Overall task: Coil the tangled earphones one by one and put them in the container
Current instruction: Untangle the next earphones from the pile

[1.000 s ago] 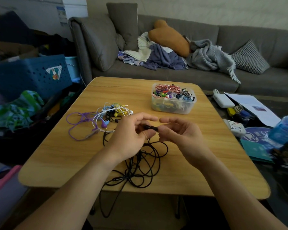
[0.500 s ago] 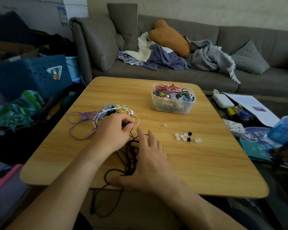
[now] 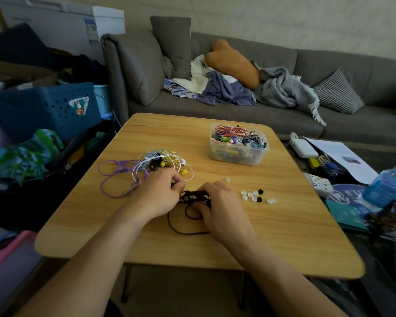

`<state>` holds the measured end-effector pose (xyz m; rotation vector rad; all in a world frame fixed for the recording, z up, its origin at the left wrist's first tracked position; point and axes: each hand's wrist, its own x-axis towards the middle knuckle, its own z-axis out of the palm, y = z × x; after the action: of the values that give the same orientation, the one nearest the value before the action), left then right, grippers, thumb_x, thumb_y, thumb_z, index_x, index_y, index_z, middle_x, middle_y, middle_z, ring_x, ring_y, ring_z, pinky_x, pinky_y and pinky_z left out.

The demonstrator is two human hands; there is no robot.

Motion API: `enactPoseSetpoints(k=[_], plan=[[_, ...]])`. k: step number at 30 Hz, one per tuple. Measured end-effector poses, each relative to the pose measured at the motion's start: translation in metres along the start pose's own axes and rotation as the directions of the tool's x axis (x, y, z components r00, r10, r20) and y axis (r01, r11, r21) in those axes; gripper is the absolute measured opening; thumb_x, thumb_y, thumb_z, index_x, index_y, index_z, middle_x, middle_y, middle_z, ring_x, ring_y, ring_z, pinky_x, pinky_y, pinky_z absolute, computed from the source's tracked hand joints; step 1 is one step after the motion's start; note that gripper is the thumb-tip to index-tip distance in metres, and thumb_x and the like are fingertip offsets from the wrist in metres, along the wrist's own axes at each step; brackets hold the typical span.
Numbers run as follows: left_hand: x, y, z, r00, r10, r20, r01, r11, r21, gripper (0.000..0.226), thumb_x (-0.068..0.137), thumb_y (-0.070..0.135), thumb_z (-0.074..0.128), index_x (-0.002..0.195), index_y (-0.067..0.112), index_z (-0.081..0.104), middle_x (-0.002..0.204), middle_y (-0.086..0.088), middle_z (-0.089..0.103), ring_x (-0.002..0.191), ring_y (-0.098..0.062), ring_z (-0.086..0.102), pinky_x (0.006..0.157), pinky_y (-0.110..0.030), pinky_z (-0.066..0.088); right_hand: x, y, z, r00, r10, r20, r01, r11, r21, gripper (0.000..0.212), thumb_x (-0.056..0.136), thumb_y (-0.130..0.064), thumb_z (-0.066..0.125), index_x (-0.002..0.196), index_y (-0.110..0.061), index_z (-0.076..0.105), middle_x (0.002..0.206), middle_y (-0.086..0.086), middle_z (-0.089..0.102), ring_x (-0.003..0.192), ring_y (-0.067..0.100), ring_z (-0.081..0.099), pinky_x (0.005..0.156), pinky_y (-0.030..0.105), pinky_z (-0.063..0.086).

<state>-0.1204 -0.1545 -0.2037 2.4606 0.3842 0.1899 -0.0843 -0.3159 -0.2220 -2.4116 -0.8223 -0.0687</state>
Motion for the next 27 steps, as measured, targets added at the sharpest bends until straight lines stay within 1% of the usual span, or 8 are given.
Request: enactPoseSetpoints(k=[2,5,9,13,17,21,24,27], plan=[[-0.001,0.001,0.001,0.999,-0.002,0.044,0.003,1.0,-0.031,0.014,0.099,0.032,0.048,0.1,0.024,0.06,0.098,0.006,0.065,0.086,-0.014,0.061,0.075,-0.033,0.049,0.005,0.005,-0.003,0.994,0.114,-0.004,-0.112,0.985,0.132,0.015,0.09,-0.021,0.069,0.105,-0.019,0.067,0.093,-0.006,0.067,0.078,0.011,0.062,0.066,0.017,0.05],[0.001,0.006,0.004,0.997,0.011,0.081,0.005,0.981,-0.195,0.021,0.101,0.038,0.042,0.105,0.022,0.055,0.087,0.001,0.068,0.08,-0.018,0.066,0.077,-0.038,0.051,0.012,0.013,-0.01,0.959,0.284,0.014,-0.263,0.869,0.419,0.015,0.088,-0.018,0.072,0.102,-0.023,0.07,0.086,-0.004,0.071,0.068,0.017,0.07,0.064,0.037,0.061],[0.002,0.019,0.007,0.993,0.075,0.086,-0.029,0.896,-0.443,0.03,0.097,0.045,0.048,0.115,0.021,0.049,0.089,0.001,0.069,0.065,-0.013,0.069,0.07,-0.034,0.052,0.023,0.018,-0.018,0.947,0.32,-0.011,-0.229,0.702,0.674,0.017,0.091,-0.009,0.069,0.106,-0.016,0.071,0.078,0.004,0.073,0.055,0.015,0.063,0.057,0.035,0.055],[0.006,0.018,0.007,0.984,0.162,0.068,-0.12,0.901,-0.416,0.063,0.079,0.056,0.068,0.128,0.029,0.041,0.097,0.005,0.066,0.077,-0.013,0.069,0.077,-0.035,0.056,0.032,0.023,-0.032,0.947,0.321,-0.003,-0.188,0.562,0.805,0.018,0.091,0.0,0.066,0.107,-0.006,0.07,0.077,0.008,0.071,0.052,0.015,0.056,0.051,0.027,0.05],[0.012,0.011,0.005,0.986,0.162,0.037,-0.149,0.96,-0.238,0.07,0.07,0.047,0.081,0.128,0.035,0.044,0.089,0.01,0.064,0.073,-0.008,0.062,0.07,-0.028,0.052,0.039,0.026,-0.058,0.969,0.234,-0.083,-0.119,0.73,0.673,0.022,0.091,-0.002,0.065,0.111,-0.009,0.07,0.092,0.009,0.074,0.056,0.007,0.062,0.051,0.02,0.05],[0.018,0.008,0.0,0.977,0.211,-0.03,-0.211,0.93,-0.3,0.02,0.083,0.034,0.075,0.099,0.026,0.066,0.077,0.005,0.068,0.066,-0.01,0.062,0.061,-0.028,0.049,0.054,0.034,-0.082,0.97,0.171,-0.175,-0.093,0.919,0.382,0.025,0.092,-0.009,0.066,0.114,-0.02,0.072,0.086,-0.005,0.072,0.05,0.002,0.059,0.05,0.013,0.046],[0.021,0.005,-0.005,0.964,0.219,-0.154,-0.258,0.915,-0.312,0.013,0.093,0.029,0.063,0.086,0.021,0.071,0.068,0.005,0.067,0.063,-0.01,0.062,0.06,-0.028,0.049,0.063,0.037,-0.094,0.982,0.091,-0.168,-0.054,0.975,0.216,0.025,0.092,-0.01,0.067,0.111,-0.026,0.073,0.083,-0.011,0.069,0.048,0.003,0.057,0.05,0.013,0.046],[0.023,0.0,-0.008,0.964,0.193,-0.185,-0.244,0.918,-0.311,0.013,0.094,0.03,0.061,0.092,0.023,0.071,0.075,0.008,0.068,0.067,-0.005,0.062,0.06,-0.024,0.05,0.072,0.035,-0.102,0.986,0.049,-0.161,-0.02,0.984,0.177,0.027,0.091,-0.009,0.068,0.11,-0.027,0.074,0.089,-0.01,0.07,0.05,-0.003,0.059,0.052,0.01,0.046]])
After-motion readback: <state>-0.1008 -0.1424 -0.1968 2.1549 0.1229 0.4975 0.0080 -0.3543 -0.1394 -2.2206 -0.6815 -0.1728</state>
